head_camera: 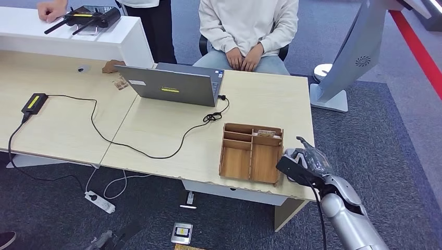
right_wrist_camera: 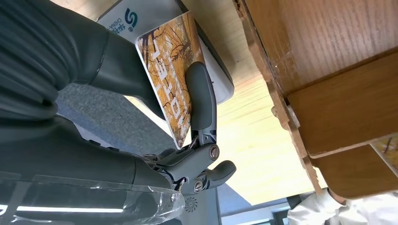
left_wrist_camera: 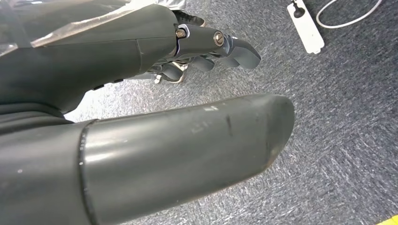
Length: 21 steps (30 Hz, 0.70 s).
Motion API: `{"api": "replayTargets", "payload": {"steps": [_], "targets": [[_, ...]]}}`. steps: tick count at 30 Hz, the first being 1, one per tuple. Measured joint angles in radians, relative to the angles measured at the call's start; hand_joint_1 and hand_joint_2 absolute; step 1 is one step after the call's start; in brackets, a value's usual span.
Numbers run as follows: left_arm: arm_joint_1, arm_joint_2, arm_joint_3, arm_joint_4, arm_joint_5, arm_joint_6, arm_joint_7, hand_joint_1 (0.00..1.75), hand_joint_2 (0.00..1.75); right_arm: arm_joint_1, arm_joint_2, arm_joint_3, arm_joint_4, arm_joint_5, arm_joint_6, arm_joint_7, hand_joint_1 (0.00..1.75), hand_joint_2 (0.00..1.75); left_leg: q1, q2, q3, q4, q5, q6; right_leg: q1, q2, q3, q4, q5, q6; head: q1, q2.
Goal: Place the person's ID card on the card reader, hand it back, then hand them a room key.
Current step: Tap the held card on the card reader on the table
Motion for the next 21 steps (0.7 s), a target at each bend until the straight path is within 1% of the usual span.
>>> {"api": "replayTargets", "payload": {"steps": [21], "targets": [[0.003, 0.000, -0.002, -0.002, -0.004, -0.003, 0.000, 0.00, 0.00, -0.002, 0.006, 0.000, 0.043, -0.011, -0.007, -0.008, 1.75, 1.75, 0.000, 0.000, 0.000, 0.000, 0.000, 0.000, 0.000, 0.000, 0.000, 0.000, 0.000, 0.000, 0.000, 0.000]]}}
